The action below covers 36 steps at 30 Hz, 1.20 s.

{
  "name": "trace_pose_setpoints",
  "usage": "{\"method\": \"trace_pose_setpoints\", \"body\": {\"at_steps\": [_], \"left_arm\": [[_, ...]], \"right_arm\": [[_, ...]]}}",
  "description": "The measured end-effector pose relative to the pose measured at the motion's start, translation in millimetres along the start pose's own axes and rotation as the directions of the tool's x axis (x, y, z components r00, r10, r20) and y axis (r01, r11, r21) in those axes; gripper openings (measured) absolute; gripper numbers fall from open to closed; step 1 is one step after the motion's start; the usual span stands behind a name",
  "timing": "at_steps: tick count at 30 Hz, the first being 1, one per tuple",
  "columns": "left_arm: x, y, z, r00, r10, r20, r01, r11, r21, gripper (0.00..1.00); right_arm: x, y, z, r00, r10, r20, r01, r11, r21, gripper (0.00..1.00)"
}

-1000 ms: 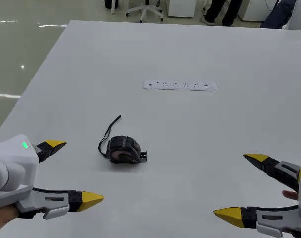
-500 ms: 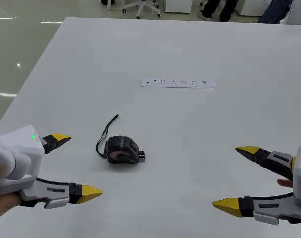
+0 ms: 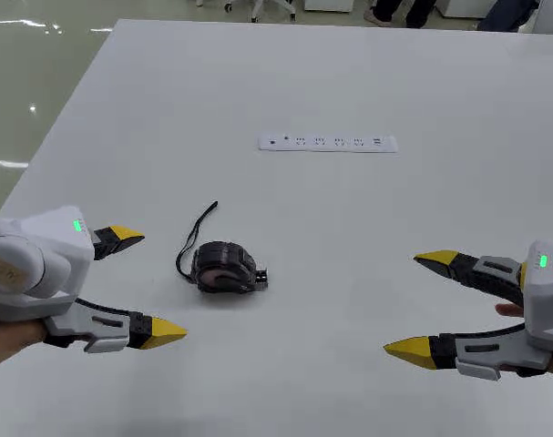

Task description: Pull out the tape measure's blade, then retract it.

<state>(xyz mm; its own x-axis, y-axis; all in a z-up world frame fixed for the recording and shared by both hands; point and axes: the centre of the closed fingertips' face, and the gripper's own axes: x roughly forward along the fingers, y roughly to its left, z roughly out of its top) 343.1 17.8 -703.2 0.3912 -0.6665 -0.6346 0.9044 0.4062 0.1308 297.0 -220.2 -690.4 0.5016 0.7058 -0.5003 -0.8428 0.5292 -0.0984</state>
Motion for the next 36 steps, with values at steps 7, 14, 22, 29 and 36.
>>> {"method": "trace_pose_setpoints", "body": {"at_steps": [7,14,22,29,36], "left_arm": [[6.7,4.0,-1.2,0.9997,-0.022,-0.010,0.022,0.999,0.029,0.74],[14.3,6.0,-2.3,0.9989,-0.042,-0.019,0.043,0.998,0.049,0.71],[23.0,8.7,-4.5,0.9969,-0.072,-0.031,0.074,0.994,0.082,0.66],[30.4,10.4,-5.7,0.9942,-0.095,-0.049,0.100,0.990,0.101,0.64],[38.6,11.2,-6.8,0.9906,-0.120,-0.065,0.127,0.985,0.116,0.62]], "right_arm": [[9.2,-5.0,2.1,0.9995,0.031,-0.008,-0.031,0.999,-0.034,0.69],[20.5,-7.5,5.3,0.9971,0.074,-0.021,-0.075,0.994,-0.081,0.67],[34.1,-10.7,6.0,0.9926,0.115,-0.039,-0.118,0.986,-0.116,0.66],[43.4,-15.4,6.8,0.9898,0.135,-0.046,-0.140,0.981,-0.136,0.64],[54.9,-20.0,8.7,0.9866,0.154,-0.054,-0.160,0.975,-0.156,0.61]]}}
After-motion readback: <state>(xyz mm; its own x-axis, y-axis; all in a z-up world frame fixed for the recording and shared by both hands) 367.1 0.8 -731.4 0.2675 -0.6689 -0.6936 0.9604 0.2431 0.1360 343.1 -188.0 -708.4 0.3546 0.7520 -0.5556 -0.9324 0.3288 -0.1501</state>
